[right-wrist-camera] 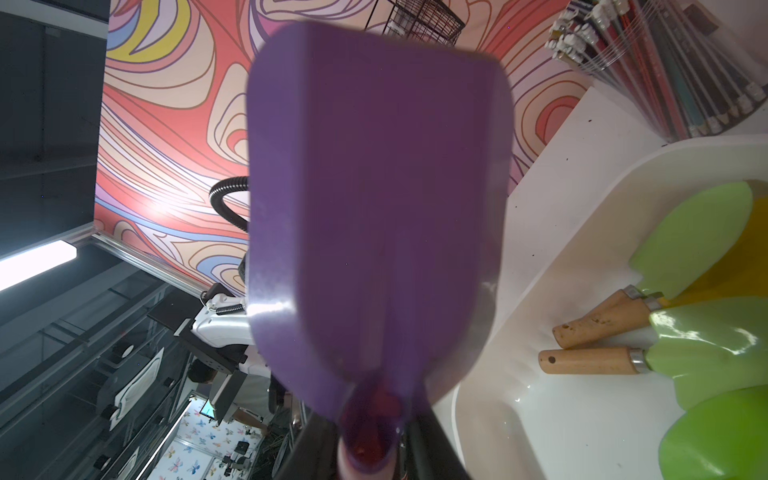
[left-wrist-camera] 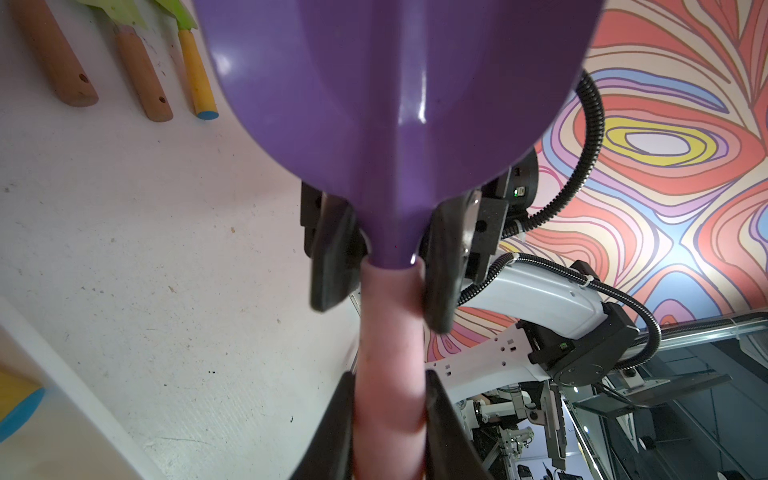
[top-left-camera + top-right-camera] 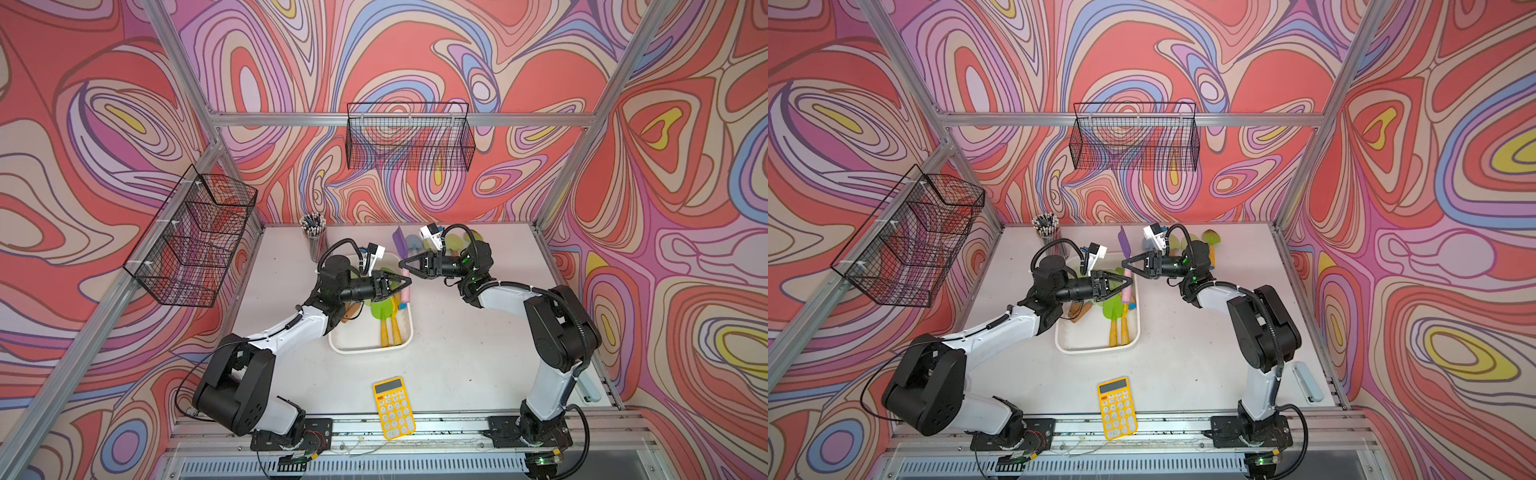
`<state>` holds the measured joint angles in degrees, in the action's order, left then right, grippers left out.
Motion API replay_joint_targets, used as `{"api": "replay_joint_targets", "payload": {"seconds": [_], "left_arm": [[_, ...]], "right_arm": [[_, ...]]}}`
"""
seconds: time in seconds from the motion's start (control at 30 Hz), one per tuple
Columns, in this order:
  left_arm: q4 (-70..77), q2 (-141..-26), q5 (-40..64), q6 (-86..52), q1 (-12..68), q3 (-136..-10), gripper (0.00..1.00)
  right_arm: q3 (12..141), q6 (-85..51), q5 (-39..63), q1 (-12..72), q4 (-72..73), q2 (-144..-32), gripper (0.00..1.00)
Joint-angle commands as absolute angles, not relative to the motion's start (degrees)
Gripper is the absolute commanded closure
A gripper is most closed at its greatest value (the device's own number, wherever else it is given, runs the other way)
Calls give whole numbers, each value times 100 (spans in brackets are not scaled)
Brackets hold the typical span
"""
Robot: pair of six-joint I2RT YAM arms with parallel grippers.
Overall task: Take the shovel out of the storage box
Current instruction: Place the shovel at the center of the board.
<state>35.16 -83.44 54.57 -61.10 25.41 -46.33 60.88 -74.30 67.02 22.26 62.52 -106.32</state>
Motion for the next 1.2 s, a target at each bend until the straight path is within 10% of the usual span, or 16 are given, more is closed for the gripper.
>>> {"api": "replay_joint_targets", "payload": {"seconds": [0.0,0.07,0.2,0.6,1.17], "left_arm": [[3663,-8309,5569,-6063,2558,-4605,77],[3324,-8230,5505,-5828,2541,-4629,50],[2627,-8045,5305,-5400,2330,-4636,37],[-1709,-7535,2884,-2994,2009,-5369,43],[-2084,-7515,1701,-2899,2530,-5179,44]], "right_arm": [[6232,-7619,6707,2246,6714,-10647,80],[6265,-7453,6698,2245,6446,-10600,84],[6327,-7130,6680,2194,5929,-10497,85],[7373,-3277,5307,1853,2,-9787,85],[8644,-1497,1047,1529,-3480,-10083,85]]}}
